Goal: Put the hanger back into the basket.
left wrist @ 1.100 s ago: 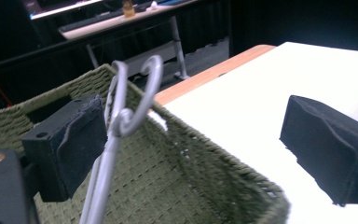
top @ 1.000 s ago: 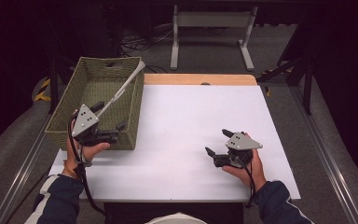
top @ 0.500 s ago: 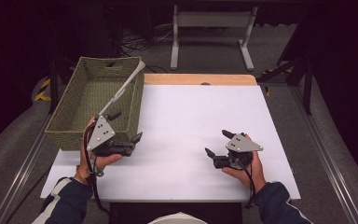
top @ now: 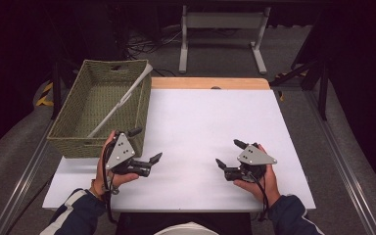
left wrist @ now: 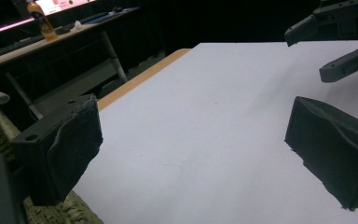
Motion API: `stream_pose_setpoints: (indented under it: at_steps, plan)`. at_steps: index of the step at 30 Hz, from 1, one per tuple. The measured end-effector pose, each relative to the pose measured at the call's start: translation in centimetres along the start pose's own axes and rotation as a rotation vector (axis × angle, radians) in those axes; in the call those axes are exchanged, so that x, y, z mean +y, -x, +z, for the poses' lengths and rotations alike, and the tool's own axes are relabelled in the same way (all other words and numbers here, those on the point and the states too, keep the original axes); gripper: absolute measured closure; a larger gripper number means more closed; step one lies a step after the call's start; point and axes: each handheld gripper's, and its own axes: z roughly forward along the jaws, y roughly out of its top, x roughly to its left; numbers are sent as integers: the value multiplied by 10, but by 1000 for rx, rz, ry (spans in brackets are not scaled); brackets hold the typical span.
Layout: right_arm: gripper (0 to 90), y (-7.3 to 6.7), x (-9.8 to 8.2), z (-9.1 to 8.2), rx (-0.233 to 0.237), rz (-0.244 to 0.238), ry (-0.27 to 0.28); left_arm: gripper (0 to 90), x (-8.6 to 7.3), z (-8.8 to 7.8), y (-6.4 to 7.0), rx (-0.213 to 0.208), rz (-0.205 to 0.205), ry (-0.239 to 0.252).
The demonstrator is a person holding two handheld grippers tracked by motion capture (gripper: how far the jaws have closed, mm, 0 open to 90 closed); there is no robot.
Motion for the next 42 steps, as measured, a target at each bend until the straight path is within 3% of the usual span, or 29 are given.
stream_pose_setpoints:
  at_steps: [9, 20, 29, 31, 42]
  plan:
    - [138, -3, -2, -3, -8, -6, 7, 44, -18, -1, 5, -25, -20, -42]
    - [137, -3, -5, -9, -23, -3, 16, 41, -43, -12, 1, 7, -72, -97]
    - [131, -2, -5, -10, -26, 6, 21, 40, -60, -28, -3, 28, -91, -134]
    - [130, -2, -5, -10, -26, 5, 21, 40, -62, -31, -4, 33, -109, -136]
    - [131, -1, -6, -10, -22, 11, 23, 41, -63, -33, -5, 54, -117, -134]
